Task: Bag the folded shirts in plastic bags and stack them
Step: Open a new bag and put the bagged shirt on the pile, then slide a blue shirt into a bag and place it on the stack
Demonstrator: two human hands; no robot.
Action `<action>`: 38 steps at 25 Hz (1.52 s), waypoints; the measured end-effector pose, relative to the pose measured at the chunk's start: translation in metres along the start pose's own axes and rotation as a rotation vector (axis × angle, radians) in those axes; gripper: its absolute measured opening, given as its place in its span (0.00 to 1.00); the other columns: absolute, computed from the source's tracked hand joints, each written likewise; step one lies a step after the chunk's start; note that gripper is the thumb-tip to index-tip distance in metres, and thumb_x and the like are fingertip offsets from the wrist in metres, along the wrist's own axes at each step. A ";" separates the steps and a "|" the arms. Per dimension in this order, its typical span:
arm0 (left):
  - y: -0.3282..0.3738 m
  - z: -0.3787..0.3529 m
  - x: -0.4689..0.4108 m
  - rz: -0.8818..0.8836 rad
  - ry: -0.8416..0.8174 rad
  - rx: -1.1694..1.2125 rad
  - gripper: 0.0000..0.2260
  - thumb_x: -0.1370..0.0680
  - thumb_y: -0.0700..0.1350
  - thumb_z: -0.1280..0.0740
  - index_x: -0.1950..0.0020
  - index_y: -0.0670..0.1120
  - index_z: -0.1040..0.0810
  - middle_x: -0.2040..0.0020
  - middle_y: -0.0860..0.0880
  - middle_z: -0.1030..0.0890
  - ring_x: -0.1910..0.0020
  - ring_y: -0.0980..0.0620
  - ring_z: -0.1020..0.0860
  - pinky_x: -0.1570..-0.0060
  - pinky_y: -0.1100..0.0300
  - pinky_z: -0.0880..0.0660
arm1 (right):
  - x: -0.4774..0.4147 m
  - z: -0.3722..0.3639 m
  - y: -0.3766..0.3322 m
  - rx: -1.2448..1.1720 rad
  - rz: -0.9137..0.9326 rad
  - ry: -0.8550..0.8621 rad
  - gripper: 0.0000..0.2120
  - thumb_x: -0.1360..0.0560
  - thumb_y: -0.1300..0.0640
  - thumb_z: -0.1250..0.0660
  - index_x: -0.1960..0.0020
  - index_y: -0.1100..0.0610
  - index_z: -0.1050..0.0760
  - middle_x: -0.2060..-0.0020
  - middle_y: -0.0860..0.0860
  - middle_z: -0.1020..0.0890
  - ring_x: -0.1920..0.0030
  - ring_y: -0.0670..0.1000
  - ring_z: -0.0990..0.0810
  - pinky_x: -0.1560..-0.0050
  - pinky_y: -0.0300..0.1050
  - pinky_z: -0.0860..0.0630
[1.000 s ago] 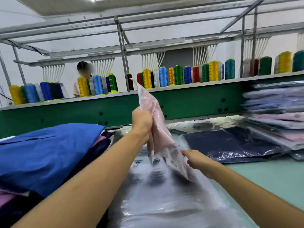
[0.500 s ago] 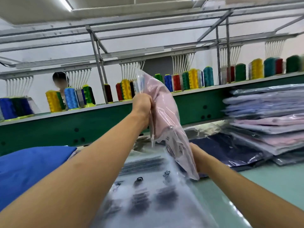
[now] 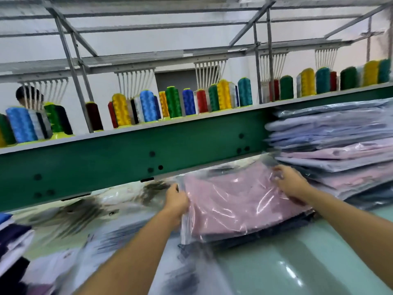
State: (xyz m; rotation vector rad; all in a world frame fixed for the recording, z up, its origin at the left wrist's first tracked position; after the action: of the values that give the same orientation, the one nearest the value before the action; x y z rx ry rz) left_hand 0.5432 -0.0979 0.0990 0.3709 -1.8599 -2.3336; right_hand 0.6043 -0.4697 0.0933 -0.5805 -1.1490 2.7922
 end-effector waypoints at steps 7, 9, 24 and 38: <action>-0.024 -0.034 -0.026 -0.077 0.097 -1.054 0.11 0.21 0.45 0.38 0.40 0.44 0.26 0.40 0.43 0.21 0.38 0.41 0.26 0.39 0.51 0.28 | -0.017 -0.029 0.024 0.801 0.172 -0.051 0.25 0.18 0.44 0.42 0.23 0.48 0.40 0.21 0.61 0.45 0.23 0.62 0.42 0.26 0.58 0.39; -0.018 -0.054 -0.027 -0.223 0.066 -1.122 0.16 0.21 0.48 0.39 0.33 0.46 0.29 0.32 0.43 0.25 0.30 0.40 0.33 0.31 0.48 0.36 | -0.017 -0.044 0.019 0.782 0.284 -0.087 0.22 0.19 0.41 0.42 0.28 0.47 0.33 0.24 0.57 0.36 0.28 0.60 0.33 0.31 0.56 0.32; -0.048 -0.104 -0.010 -0.198 -0.296 -1.071 0.39 0.26 0.77 0.53 0.20 0.59 0.51 0.18 0.51 0.53 0.20 0.36 0.53 0.28 0.29 0.49 | -0.039 -0.063 0.062 0.649 0.008 -0.389 0.33 0.20 0.30 0.52 0.19 0.42 0.47 0.19 0.54 0.43 0.22 0.61 0.40 0.24 0.59 0.40; 0.069 0.001 0.073 -0.446 0.187 -0.867 0.07 0.22 0.52 0.36 0.50 0.50 0.29 0.50 0.50 0.22 0.48 0.45 0.23 0.43 0.44 0.28 | 0.093 -0.073 -0.175 0.189 0.349 -0.004 0.07 0.27 0.59 0.37 0.63 0.52 0.31 0.65 0.47 0.22 0.61 0.56 0.23 0.66 0.47 0.31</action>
State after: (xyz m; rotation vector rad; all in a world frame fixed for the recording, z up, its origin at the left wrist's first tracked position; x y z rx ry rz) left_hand 0.4698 -0.1317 0.1578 0.8852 -0.5909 -2.9563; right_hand 0.5314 -0.2765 0.1372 -0.8260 -0.8379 3.1443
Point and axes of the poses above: each hand's wrist, its own x-axis away from the middle knuckle, its own z-axis out of the back of the hand, y = z × x, the point moved 7 cm from there along -x, towards the middle knuckle
